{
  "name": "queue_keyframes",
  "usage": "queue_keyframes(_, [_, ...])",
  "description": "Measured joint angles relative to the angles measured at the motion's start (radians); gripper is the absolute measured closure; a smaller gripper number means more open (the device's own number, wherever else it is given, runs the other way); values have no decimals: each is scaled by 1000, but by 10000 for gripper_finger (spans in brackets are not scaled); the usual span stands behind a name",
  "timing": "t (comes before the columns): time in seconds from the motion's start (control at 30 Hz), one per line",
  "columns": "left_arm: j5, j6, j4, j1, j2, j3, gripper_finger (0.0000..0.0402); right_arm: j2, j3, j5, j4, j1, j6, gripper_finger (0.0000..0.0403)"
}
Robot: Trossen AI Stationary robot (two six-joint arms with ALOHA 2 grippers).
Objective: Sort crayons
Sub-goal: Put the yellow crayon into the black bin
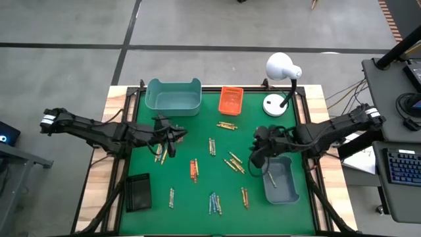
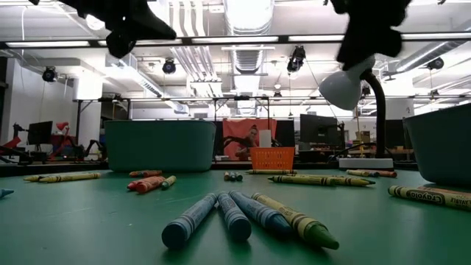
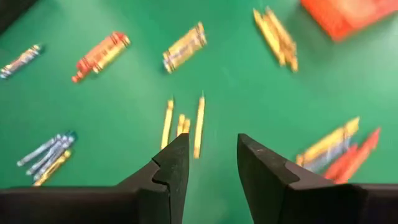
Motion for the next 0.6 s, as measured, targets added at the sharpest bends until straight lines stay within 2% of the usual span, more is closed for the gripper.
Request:
queue_keyframes(0.2, [29,-247,-124,1,20,0,402,0,-5,10,179,-44,-276,287])
queue_keyframes(0.3, [81,-430,-258,1,17,1,402,-1,-7,8,249,-62,-385,286])
queue_keyframes(0.47, [190,-706,-608,0,40,37,402,0,-9,8,326,-95,-502,286])
queue_keyframes(0.6, [231,-765,-755,0,84,91,402,1,-10,8,345,-121,-542,289])
